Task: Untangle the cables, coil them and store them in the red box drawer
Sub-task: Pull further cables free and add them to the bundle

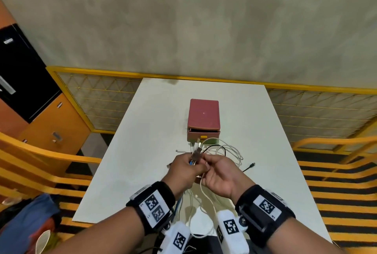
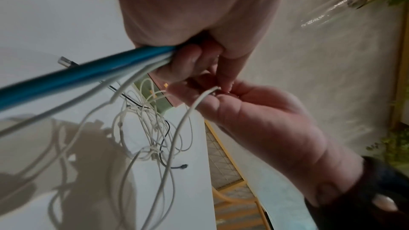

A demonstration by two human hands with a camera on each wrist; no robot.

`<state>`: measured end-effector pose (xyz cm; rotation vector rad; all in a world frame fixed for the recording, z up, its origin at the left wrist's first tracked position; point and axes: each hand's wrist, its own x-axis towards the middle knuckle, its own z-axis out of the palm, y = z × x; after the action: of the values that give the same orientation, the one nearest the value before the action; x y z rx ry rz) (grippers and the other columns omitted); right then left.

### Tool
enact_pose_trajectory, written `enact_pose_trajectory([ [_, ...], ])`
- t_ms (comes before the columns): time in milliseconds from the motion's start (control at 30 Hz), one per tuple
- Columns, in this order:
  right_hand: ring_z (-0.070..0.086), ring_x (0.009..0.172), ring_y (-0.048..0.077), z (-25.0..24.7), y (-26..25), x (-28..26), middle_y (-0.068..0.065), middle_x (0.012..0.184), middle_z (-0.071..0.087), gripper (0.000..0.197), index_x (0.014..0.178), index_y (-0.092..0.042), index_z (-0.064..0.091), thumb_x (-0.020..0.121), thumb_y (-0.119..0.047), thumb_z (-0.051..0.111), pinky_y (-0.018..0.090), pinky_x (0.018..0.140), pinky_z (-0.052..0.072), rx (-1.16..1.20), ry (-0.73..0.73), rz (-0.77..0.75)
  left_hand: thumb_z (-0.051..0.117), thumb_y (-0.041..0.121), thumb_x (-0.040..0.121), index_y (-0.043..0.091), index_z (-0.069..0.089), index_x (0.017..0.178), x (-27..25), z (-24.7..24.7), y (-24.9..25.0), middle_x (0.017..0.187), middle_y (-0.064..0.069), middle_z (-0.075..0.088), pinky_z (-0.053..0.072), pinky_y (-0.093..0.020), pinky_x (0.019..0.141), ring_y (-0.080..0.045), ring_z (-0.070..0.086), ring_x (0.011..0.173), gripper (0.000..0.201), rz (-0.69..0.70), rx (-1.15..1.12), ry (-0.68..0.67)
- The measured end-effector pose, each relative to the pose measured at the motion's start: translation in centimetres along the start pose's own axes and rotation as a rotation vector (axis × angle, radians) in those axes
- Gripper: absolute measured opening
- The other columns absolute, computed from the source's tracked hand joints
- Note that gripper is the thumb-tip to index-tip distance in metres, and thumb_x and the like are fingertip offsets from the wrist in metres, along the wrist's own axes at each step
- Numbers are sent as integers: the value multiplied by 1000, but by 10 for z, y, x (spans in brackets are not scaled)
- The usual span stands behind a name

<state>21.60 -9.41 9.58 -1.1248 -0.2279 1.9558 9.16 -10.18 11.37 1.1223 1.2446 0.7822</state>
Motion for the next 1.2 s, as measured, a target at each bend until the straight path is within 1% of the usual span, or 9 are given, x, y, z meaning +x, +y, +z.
enact_pose_trajectory([
  [100,71,73,29,-2,-4,-5,17,85,72,33,97,0,64,101,-19,37,45,83,52,-9,14,51,68,0,82,12,63,77,-9,-6,-1,54,6,51,30,-15,40,-5,41,37,14,-22,69,-125],
  [233,69,96,30,-9,-23,-1,17,91,76,18,97,-12,57,101,-14,40,50,103,42,20,91,5,74,5,80,19,68,76,-32,-31,-12,60,8,58,27,-18,39,-2,35,37,16,-107,350,-504],
  [367,76,82,25,-13,-29,-3,11,88,77,21,92,-14,61,101,-13,43,43,87,49,16,43,22,78,6,78,14,69,82,-49,-49,-20,57,16,60,34,-9,42,8,46,43,13,-141,541,-644],
  [467,76,85,24,-12,-22,-9,9,90,77,19,93,-13,62,100,-15,44,43,85,49,-32,10,38,78,10,80,21,65,70,-49,-56,-21,52,17,56,34,-10,44,6,46,43,20,-124,566,-597],
  [667,69,77,29,-10,-5,-14,19,93,74,30,106,2,59,99,-15,35,42,78,50,15,-51,102,77,17,83,13,63,81,-30,-30,-8,48,13,51,33,-16,38,-1,41,40,16,-9,175,-106],
  [800,63,56,23,-2,-4,-19,16,74,64,29,93,1,59,97,-12,33,31,56,52,35,-59,89,83,36,59,9,67,84,-18,-12,-11,85,-12,74,59,-46,77,-15,66,75,40,55,209,-11],
  [900,68,64,27,-6,-5,-22,18,81,70,32,104,0,61,96,-14,33,36,64,53,0,-90,99,81,30,61,13,66,76,-13,-9,-19,76,-4,70,57,-45,77,-11,62,71,27,49,219,-72],
  [1033,72,85,31,-17,-16,-26,19,107,72,23,113,-9,58,97,-15,43,41,69,56,28,-69,89,79,3,77,13,63,76,-28,-12,-22,65,10,58,37,-9,44,7,47,44,19,-7,286,-332],
  [1200,69,88,26,-32,-27,-35,13,104,73,6,99,-17,60,97,-18,54,39,71,56,-250,30,5,81,10,78,14,63,79,-32,-34,-35,63,5,53,27,-16,40,-3,37,39,18,-143,270,-348],
])
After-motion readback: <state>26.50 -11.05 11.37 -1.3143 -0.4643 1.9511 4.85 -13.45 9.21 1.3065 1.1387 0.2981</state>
